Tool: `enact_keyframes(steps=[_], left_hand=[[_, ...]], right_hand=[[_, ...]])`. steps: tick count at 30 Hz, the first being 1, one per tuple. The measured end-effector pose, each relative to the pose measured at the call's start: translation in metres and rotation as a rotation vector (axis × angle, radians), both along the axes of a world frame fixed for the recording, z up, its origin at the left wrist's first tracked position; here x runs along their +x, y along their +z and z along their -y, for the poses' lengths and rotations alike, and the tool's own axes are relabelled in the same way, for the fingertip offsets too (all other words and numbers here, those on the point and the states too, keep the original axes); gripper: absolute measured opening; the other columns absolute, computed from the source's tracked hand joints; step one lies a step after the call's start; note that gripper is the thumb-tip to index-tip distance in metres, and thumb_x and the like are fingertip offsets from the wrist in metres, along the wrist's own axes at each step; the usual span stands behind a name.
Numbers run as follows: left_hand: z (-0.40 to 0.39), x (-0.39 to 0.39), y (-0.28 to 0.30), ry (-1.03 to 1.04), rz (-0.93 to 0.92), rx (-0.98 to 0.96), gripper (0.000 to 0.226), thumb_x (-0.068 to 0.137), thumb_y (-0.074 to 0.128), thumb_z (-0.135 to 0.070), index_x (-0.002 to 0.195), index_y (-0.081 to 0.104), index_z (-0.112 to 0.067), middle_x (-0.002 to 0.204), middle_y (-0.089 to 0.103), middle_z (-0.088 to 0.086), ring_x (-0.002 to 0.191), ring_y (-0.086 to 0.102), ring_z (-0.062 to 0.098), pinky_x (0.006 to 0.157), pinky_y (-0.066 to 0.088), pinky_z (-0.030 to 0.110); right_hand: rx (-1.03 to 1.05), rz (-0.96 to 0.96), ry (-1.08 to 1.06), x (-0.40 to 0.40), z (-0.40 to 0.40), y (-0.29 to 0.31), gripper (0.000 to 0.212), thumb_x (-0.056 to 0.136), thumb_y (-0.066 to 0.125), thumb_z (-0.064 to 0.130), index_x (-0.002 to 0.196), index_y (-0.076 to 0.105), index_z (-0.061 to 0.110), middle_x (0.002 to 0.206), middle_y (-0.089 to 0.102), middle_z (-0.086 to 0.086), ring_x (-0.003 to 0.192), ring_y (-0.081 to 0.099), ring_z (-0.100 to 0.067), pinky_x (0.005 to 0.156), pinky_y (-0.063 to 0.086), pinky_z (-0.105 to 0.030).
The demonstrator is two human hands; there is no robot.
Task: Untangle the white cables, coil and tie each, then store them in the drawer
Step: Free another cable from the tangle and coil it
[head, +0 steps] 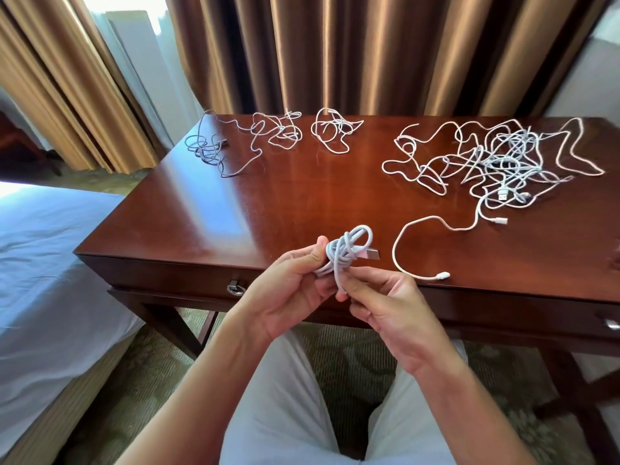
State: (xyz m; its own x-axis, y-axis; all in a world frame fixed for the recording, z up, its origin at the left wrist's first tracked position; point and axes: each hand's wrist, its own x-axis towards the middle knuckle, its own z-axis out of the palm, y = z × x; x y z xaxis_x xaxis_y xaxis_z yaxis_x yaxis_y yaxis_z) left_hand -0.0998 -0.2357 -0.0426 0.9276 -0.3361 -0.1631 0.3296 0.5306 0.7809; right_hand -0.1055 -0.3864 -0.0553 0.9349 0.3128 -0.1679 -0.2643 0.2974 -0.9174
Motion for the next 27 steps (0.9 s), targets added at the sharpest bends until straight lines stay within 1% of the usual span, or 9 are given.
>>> enact_keyframes(steps=[5, 9, 12, 15, 16, 18, 20, 24, 27], left_hand=[[0.003, 0.002, 0.000, -0.035, -0.051, 0.049, 0.050, 0.096, 0.045, -0.034, 0.125, 0.058, 0.006, 0.053, 0.052, -0.001, 0.050, 0.044, 0.008, 0.057, 0.036, 0.019], [0.006, 0.001, -0.003, -0.019, -0.100, 0.022, 0.044, 0.096, 0.049, -0.030, 0.128, 0.061, -0.002, 0.066, 0.055, 0.000, 0.052, 0.039, 0.006, 0.054, 0.032, 0.020], [0.013, -0.002, -0.006, 0.057, -0.111, 0.046, 0.026, 0.094, 0.053, -0.027, 0.113, 0.060, -0.012, 0.071, 0.054, 0.000, 0.053, 0.040, 0.006, 0.051, 0.033, 0.020], [0.019, -0.001, -0.011, 0.260, -0.030, 0.059, 0.004, 0.095, 0.056, -0.020, 0.093, 0.053, -0.017, 0.078, 0.056, 0.009, 0.057, 0.047, 0.012, 0.050, 0.041, 0.022], [0.020, 0.000, -0.013, 0.341, 0.034, 0.138, 0.008, 0.098, 0.056, -0.020, 0.091, 0.054, -0.017, 0.081, 0.056, 0.011, 0.061, 0.050, 0.014, 0.053, 0.043, 0.024], [0.023, 0.000, -0.018, 0.498, 0.206, 0.479, 0.018, 0.100, 0.056, -0.026, 0.089, 0.063, -0.014, 0.083, 0.060, 0.006, 0.067, 0.056, 0.010, 0.060, 0.044, 0.023], [0.023, -0.002, -0.020, 0.570, 0.360, 0.709, 0.027, 0.100, 0.055, -0.031, 0.088, 0.074, -0.016, 0.085, 0.066, -0.001, 0.075, 0.062, 0.003, 0.068, 0.046, 0.017], [0.013, -0.003, -0.013, 0.336, 0.297, 0.575, 0.027, 0.095, 0.059, -0.034, 0.087, 0.079, -0.018, 0.084, 0.075, 0.004, 0.081, 0.066, 0.012, 0.076, 0.051, 0.027], [0.009, -0.001, -0.014, 0.282, 0.173, 0.400, 0.030, 0.089, 0.064, -0.032, 0.097, 0.078, -0.006, 0.087, 0.072, 0.012, 0.084, 0.065, 0.016, 0.083, 0.050, 0.029]], right_hand=[[0.015, 0.053, 0.094, 0.005, 0.008, 0.010, 0.013, 0.081, 0.067, 0.011, 0.086, 0.073, 0.001, 0.068, 0.073, -0.002, 0.064, 0.068, -0.005, 0.057, 0.046, -0.010], [0.171, -0.016, 0.130, 0.009, 0.010, 0.008, 0.017, 0.082, 0.062, 0.005, 0.093, 0.074, -0.001, 0.072, 0.070, -0.007, 0.068, 0.071, -0.013, 0.061, 0.052, -0.014], [0.224, -0.049, 0.111, 0.011, 0.007, 0.001, 0.018, 0.083, 0.062, 0.002, 0.096, 0.074, -0.001, 0.078, 0.071, -0.009, 0.069, 0.069, -0.012, 0.061, 0.052, -0.015], [0.297, -0.074, 0.107, 0.010, 0.000, -0.007, 0.026, 0.084, 0.063, 0.000, 0.110, 0.067, 0.000, 0.091, 0.072, -0.010, 0.075, 0.067, -0.008, 0.062, 0.051, -0.015], [0.324, -0.079, 0.107, 0.010, -0.002, -0.009, 0.033, 0.084, 0.064, 0.001, 0.117, 0.063, 0.003, 0.095, 0.071, -0.010, 0.077, 0.066, -0.008, 0.063, 0.052, -0.015], [0.353, -0.087, 0.102, 0.010, -0.003, -0.011, 0.047, 0.085, 0.065, 0.002, 0.130, 0.056, 0.009, 0.099, 0.071, -0.007, 0.080, 0.066, -0.007, 0.067, 0.053, -0.015], [0.367, -0.077, 0.102, 0.011, -0.003, -0.011, 0.049, 0.084, 0.065, 0.002, 0.132, 0.057, 0.010, 0.097, 0.072, -0.004, 0.080, 0.066, -0.007, 0.068, 0.054, -0.015], [0.354, -0.054, 0.094, 0.010, -0.004, -0.009, 0.043, 0.079, 0.070, 0.005, 0.121, 0.063, 0.005, 0.085, 0.070, -0.004, 0.072, 0.064, -0.007, 0.065, 0.054, -0.015], [0.348, -0.084, 0.045, 0.011, -0.004, -0.009, 0.043, 0.069, 0.076, 0.010, 0.111, 0.067, 0.004, 0.079, 0.068, -0.009, 0.063, 0.062, -0.006, 0.060, 0.055, -0.015]])
